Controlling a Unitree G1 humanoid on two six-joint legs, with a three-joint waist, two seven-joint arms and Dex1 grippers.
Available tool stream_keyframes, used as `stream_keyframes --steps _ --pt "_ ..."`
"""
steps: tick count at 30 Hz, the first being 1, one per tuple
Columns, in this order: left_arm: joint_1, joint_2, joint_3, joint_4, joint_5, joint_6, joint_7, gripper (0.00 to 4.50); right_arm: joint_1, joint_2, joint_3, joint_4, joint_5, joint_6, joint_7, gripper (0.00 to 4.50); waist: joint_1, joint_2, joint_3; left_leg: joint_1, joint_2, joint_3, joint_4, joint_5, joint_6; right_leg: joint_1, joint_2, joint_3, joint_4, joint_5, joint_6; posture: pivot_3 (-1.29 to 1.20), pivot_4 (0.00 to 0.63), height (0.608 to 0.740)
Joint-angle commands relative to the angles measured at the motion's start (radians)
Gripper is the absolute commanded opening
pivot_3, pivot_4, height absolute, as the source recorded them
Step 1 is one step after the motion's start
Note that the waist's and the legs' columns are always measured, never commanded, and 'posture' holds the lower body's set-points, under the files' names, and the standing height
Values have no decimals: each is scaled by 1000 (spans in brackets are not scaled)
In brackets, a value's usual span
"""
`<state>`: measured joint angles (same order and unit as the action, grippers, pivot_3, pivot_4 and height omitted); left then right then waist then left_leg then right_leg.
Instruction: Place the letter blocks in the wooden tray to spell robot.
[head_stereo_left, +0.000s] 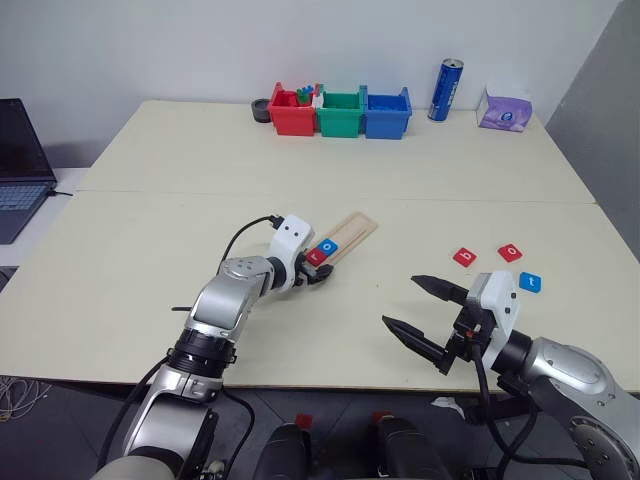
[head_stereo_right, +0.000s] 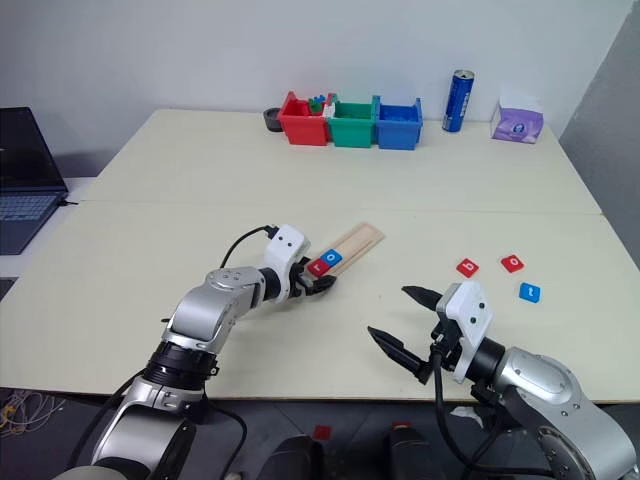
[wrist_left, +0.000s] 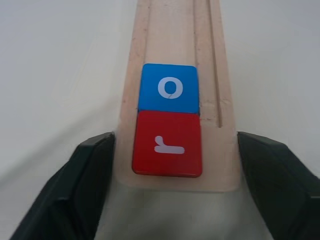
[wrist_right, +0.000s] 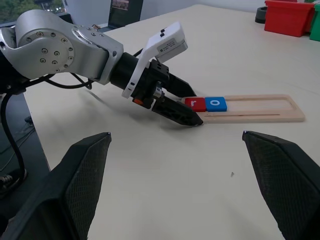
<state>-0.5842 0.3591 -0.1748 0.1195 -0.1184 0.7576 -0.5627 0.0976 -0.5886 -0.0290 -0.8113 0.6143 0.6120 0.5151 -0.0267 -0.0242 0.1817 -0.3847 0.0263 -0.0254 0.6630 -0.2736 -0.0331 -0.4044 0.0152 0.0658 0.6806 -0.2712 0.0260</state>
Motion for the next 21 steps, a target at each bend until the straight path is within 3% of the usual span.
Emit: stream_keyframes --steps 1,9,21 --pt "2 1 -18 20 7 1 -16 3403 -11 -7 -28 -49 22 -2 -8 4500 0 0 0 0 0 0 0 0 0 0 0 0 0 0 0 0 150 740" --pt "12 29 2 30 -4 -46 -68 3403 -14 -6 -31 -54 29 4 -14 4500 -1 0 0 0 0 0 0 0 0 0 0 0 0 0 0 0 150 740" --pt "8 151 -162 36 -13 -469 -590 3403 273 -151 -202 -55 5 -56 149 4500 1 0 0 -1 0 1 0 0 0 0 -1 0 -1 0 0 0 150 740"
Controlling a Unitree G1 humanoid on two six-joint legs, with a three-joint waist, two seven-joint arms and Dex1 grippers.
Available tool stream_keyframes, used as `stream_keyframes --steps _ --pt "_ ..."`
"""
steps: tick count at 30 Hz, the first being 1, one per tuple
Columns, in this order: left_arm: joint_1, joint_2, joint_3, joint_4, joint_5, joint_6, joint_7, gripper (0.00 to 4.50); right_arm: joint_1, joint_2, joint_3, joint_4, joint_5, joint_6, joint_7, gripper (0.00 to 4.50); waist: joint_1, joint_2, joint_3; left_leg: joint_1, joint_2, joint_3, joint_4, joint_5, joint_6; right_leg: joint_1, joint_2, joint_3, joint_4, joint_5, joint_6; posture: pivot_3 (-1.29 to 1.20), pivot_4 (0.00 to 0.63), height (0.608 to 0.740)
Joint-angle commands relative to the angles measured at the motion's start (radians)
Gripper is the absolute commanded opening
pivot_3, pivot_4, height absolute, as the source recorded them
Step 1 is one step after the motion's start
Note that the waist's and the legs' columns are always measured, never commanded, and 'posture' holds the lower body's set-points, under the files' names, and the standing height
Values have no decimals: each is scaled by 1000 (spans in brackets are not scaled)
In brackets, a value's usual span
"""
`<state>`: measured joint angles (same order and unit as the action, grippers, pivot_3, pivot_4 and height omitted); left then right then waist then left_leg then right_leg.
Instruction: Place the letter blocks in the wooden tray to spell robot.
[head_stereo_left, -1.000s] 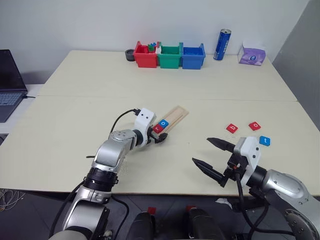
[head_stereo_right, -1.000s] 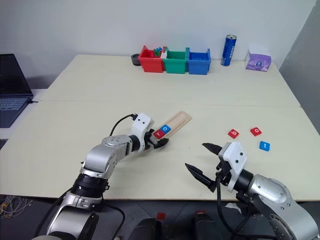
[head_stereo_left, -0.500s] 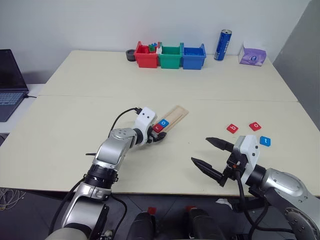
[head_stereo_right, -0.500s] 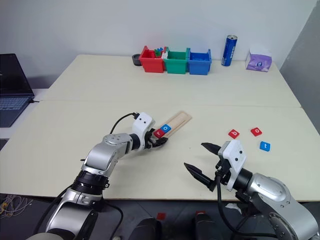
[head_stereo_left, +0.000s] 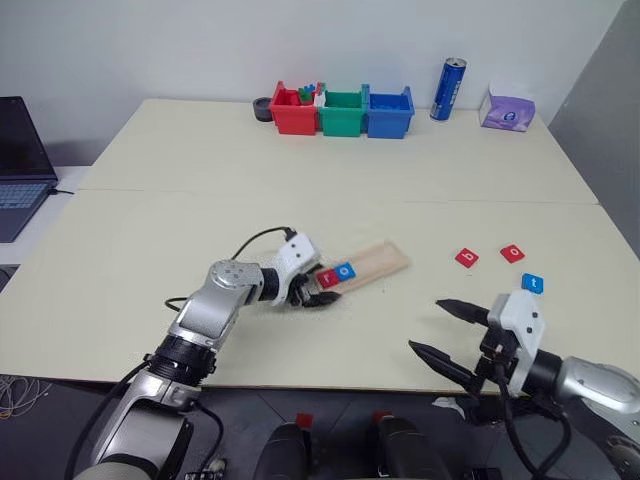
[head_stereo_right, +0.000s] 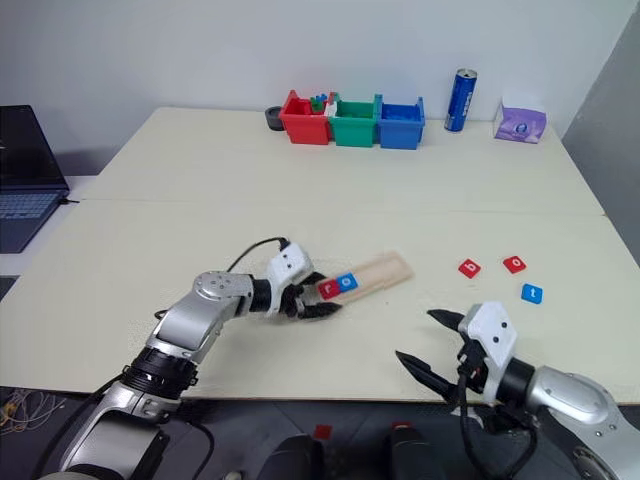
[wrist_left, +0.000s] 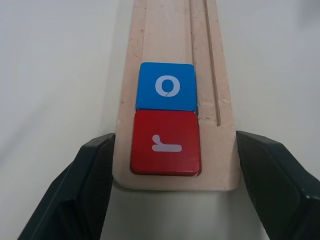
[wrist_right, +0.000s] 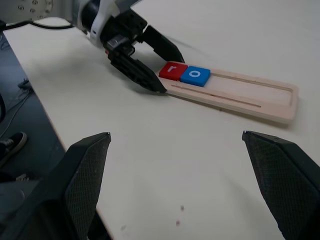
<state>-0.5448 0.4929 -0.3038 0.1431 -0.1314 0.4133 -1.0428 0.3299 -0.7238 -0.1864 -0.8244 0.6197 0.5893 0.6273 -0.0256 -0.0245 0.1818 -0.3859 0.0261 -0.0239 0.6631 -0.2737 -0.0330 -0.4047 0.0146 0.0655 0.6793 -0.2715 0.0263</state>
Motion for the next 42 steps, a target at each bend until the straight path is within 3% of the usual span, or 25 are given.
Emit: stream_keyframes --steps 1,13,25,42 --pt "-40 19 -46 28 6 -158 -141 3402 55 -19 -47 -43 1 -34 43 4500 -1 0 0 0 0 0 0 0 0 0 0 0 0 0 0 0 150 740" --pt "-136 13 -68 220 71 -345 -250 3402 83 -5 -37 -45 -13 -52 36 4500 -5 0 0 1 -2 0 0 0 0 0 3 0 1 0 0 0 150 740" --pt "-160 -103 -91 204 126 -253 -157 3403 105 -16 -44 -38 -30 -58 51 4500 -2 0 0 0 -2 0 1 0 0 0 2 0 1 0 0 0 150 740" --pt "-166 -118 -106 192 153 -231 -168 3403 96 -4 -16 -37 -47 -56 49 4500 -4 0 0 0 -2 -1 1 0 0 0 3 0 1 0 0 0 150 740"
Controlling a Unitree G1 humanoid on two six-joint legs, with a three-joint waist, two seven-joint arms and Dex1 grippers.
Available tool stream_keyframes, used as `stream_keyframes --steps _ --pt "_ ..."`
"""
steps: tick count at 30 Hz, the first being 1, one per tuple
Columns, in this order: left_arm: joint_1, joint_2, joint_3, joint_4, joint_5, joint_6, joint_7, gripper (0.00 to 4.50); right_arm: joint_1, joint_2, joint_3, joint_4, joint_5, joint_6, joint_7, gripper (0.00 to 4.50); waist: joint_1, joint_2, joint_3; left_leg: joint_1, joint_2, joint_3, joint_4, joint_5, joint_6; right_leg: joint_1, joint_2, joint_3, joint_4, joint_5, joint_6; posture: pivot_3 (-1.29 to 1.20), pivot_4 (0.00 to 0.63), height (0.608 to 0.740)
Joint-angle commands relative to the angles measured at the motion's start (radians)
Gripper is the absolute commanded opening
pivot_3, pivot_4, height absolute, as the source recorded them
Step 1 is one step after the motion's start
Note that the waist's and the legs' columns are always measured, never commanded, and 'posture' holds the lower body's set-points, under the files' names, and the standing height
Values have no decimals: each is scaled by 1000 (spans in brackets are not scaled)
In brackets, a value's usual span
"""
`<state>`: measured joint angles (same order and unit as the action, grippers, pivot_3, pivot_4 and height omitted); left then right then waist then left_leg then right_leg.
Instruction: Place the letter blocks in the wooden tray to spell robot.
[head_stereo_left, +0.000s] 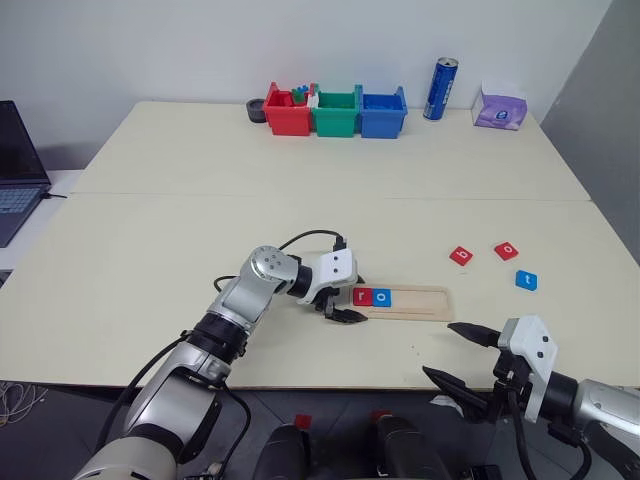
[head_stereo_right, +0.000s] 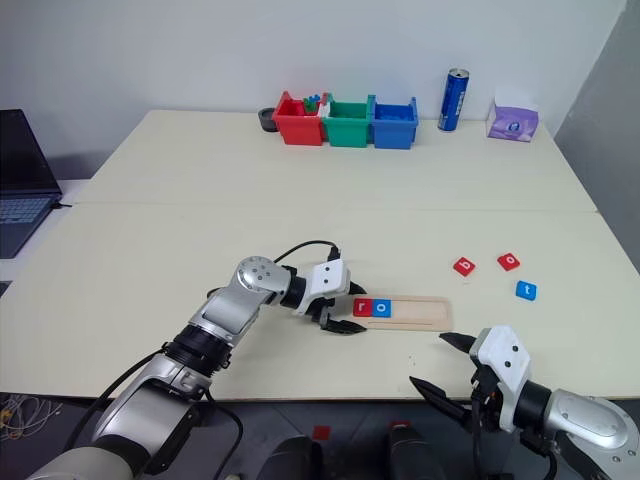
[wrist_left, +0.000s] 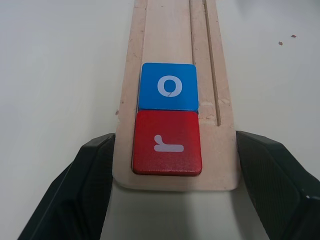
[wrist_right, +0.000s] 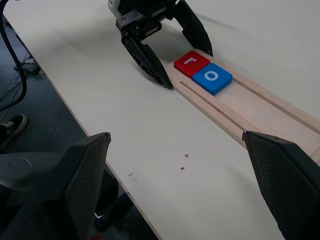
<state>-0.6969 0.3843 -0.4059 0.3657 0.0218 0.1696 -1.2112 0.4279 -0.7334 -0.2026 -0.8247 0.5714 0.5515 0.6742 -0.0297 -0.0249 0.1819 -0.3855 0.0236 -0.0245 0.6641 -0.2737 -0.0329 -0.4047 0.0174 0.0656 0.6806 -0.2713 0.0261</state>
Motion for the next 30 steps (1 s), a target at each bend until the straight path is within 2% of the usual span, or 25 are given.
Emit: stream_keyframes --steps 1,2,4,6,19,25,30 --pt "-14 -11 -4 -31 -1 19 0 3403 -3 6 1 -37 1 -18 2 4500 1 0 0 0 0 0 0 0 0 0 0 0 0 0 0 0 150 740" --pt "-14 -13 -2 -31 -5 27 -1 3403 -3 6 3 -37 0 -18 2 4500 1 0 0 0 0 0 0 0 0 0 0 0 0 0 0 0 150 740" --pt "-16 -18 5 -34 -24 53 -16 4160 -13 10 5 -35 -1 -22 -3 4500 1 0 0 0 0 0 0 0 0 0 0 0 0 0 0 0 150 740" --pt "-19 -18 6 -40 -36 65 -35 4452 -21 11 4 -35 2 -20 -6 4500 1 0 0 0 0 0 0 0 0 0 0 0 0 0 0 0 150 740" --pt "3 -18 69 -62 -80 -11 1 4452 -35 8 0 -23 9 -17 4 4500 0 0 0 0 0 0 0 0 0 0 0 0 0 0 0 0 150 740" --pt "52 48 146 -114 -136 -15 -8 4452 -45 8 -10 -13 15 -8 1 4500 0 0 0 0 2 0 0 0 0 0 0 0 0 0 0 0 150 740" --pt "149 122 242 -215 -228 23 -13 4452 -75 47 -30 41 -30 -35 -55 4500 0 0 0 0 3 0 0 0 0 0 0 0 0 0 0 0 150 740"
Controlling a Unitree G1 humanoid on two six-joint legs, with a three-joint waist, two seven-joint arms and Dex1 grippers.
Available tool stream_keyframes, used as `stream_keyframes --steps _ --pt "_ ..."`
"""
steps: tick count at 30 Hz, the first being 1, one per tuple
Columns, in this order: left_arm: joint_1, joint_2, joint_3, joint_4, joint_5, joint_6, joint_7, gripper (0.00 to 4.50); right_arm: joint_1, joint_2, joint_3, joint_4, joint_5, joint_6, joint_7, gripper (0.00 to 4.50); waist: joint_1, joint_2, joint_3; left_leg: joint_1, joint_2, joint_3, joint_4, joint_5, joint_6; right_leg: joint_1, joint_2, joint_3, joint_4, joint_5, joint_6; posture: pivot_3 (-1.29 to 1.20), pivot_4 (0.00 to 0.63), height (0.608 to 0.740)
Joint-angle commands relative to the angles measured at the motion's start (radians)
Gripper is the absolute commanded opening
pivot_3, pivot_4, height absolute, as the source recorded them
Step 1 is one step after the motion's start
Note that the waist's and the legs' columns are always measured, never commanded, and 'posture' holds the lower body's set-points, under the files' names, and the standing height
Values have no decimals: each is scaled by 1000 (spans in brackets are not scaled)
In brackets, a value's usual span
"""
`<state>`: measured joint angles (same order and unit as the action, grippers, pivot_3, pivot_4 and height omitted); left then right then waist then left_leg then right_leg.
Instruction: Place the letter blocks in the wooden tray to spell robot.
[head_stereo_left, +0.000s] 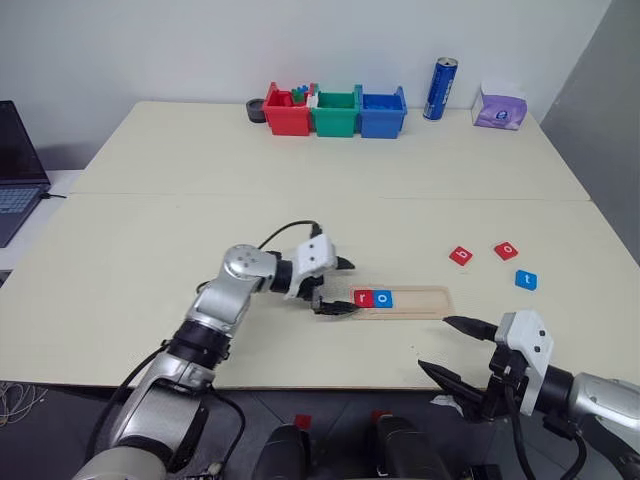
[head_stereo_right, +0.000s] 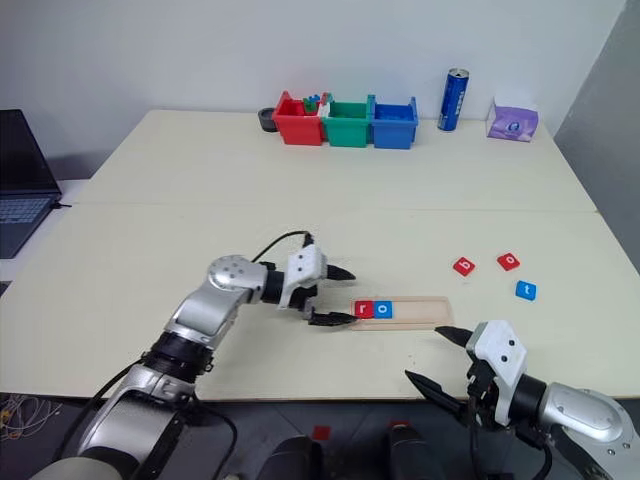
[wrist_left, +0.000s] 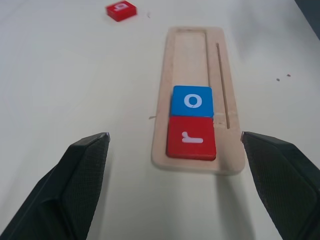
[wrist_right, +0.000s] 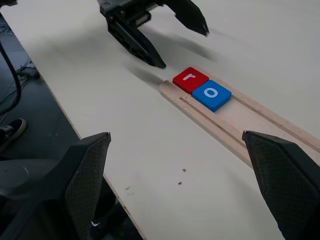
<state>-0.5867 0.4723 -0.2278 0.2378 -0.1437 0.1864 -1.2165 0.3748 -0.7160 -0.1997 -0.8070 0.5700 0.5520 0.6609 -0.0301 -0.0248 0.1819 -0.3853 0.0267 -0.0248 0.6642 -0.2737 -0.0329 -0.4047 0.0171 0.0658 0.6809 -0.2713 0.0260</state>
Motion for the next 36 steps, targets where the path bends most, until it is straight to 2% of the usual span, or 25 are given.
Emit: stream_keyframes --steps 1,6,10,19,36 --pt "63 47 78 -106 -71 5 -2 4452 -33 47 -36 42 -44 -45 -63 4500 0 0 0 0 0 0 0 0 0 0 0 0 0 0 0 0 150 740" --pt "198 96 131 -201 -100 -26 23 4452 -107 137 -30 157 -140 -42 -200 4500 1 0 0 0 1 0 0 0 0 0 -1 1 0 0 0 0 150 740" --pt "260 102 145 -270 -127 0 47 4452 -195 145 -17 248 -188 -19 -244 4500 2 0 0 1 1 1 0 0 0 0 -2 2 0 0 0 0 150 740" --pt "289 102 154 -328 -183 39 74 4452 -466 22 51 594 -255 -49 -84 4500 0 0 0 1 0 1 -1 0 0 0 -1 2 0 0 0 0 150 740" --pt "312 117 152 -364 -198 54 77 4452 -936 41 195 1267 -385 -226 129 4500 -3 1 0 1 1 3 -1 0 0 0 -1 1 0 3 -6 0 150 740"
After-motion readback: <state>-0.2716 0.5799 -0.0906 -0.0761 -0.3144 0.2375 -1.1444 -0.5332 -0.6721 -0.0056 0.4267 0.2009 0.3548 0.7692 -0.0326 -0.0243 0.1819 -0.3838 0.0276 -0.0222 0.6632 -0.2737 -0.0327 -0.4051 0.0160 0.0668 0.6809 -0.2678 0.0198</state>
